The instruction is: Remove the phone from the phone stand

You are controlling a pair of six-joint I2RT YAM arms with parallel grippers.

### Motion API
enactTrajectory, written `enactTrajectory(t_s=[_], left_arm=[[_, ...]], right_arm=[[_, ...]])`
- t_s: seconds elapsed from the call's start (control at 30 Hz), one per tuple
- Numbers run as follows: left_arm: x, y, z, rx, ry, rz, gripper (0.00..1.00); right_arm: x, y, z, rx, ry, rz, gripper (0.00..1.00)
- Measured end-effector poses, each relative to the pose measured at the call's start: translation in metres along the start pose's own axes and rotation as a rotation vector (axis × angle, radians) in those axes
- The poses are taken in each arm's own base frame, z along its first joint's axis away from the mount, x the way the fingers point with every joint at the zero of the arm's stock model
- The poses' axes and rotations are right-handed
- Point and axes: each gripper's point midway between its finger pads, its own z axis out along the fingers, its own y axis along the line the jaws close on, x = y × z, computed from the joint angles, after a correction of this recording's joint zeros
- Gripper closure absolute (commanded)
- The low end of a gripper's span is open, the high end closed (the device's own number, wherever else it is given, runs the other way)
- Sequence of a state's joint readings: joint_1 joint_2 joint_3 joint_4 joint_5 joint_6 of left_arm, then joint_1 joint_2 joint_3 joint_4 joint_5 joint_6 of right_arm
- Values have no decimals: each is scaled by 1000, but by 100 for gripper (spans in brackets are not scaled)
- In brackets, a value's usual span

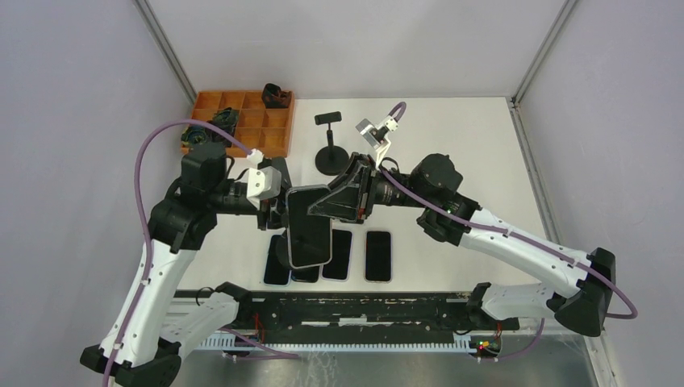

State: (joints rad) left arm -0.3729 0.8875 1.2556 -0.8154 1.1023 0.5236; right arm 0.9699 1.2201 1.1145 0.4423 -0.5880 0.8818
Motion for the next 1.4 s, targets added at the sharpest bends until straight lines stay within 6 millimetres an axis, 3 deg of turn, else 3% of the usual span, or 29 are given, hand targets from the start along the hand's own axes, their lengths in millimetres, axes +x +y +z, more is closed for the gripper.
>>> enactTrajectory(t_s=[0.07, 0.17, 0.37, 0.53, 0.87, 1.2, 1.4], left_arm=[[1, 0, 0, 1, 1, 0, 98], [6, -4, -1, 15, 18, -12, 98], [16, -15, -1, 63, 50, -63, 98], [11, -23, -3, 95, 41, -84, 98], [6, -29, -4, 115, 29, -91, 98], [14, -34, -5, 134, 53, -104, 98], [11, -33, -5, 143, 48, -73, 98]], right_arm=[[0, -1, 0, 13, 10, -19, 34], [-11, -3, -2, 55, 2, -74, 15], [-46, 16, -7, 40, -39, -203, 11], [-40, 28, -6, -33, 19, -238, 15], [-4, 12, 13, -89, 150, -163, 45], [12, 26, 19, -141, 188, -148, 100], [4, 28, 25, -122, 224, -148, 100]])
